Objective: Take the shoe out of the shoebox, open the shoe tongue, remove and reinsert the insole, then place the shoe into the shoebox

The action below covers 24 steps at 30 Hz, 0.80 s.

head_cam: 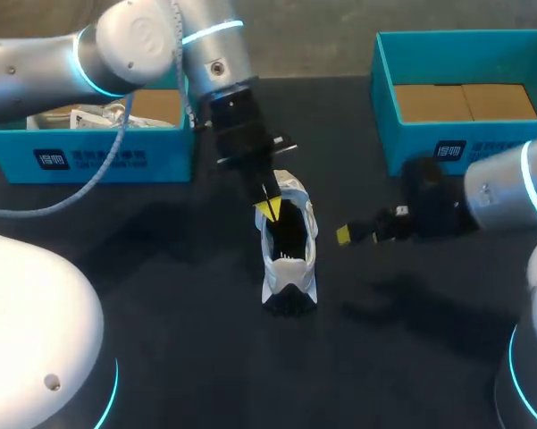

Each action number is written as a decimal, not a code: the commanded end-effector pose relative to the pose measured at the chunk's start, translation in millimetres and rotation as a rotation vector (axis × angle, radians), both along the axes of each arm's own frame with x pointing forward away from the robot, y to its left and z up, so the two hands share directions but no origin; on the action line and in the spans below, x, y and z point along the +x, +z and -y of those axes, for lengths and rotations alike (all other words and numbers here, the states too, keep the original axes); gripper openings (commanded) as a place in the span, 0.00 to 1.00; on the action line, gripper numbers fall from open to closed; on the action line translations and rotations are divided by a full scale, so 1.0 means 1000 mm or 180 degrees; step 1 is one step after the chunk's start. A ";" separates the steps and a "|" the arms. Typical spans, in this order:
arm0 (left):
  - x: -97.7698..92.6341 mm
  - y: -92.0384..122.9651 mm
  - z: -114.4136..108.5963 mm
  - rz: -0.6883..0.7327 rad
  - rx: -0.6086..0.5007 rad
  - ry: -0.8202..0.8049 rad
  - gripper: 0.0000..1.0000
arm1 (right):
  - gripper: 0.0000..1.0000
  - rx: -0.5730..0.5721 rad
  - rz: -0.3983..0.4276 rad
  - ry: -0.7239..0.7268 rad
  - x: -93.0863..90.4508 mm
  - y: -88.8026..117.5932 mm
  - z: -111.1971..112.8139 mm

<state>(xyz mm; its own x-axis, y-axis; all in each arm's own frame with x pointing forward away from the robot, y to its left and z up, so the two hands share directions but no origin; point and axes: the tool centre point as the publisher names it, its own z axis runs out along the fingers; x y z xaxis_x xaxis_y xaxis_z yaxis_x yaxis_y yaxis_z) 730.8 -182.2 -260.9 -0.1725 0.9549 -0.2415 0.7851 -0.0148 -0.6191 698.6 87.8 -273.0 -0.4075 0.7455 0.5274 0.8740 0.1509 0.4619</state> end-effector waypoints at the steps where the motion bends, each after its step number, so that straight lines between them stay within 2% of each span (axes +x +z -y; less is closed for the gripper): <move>1: 0.001 -0.001 0.000 0.0010 0.0195 -0.0115 0.00 | 1.00 -0.0133 -0.0170 0.0112 -0.006 0.042 0.032; 8: 0.000 -0.005 -0.006 0.0082 0.0264 -0.0098 0.00 | 1.00 -0.0185 -0.0136 0.0120 -0.007 0.065 0.048; 15: 0.002 -0.012 -0.007 0.0191 0.0312 0.0103 0.00 | 1.00 -0.0196 -0.0100 0.0107 -0.017 0.086 0.057; 24: 0.006 -0.018 -0.006 0.0229 0.0373 0.0119 0.00 | 1.00 -0.0284 -0.0085 0.0159 -0.028 0.109 0.068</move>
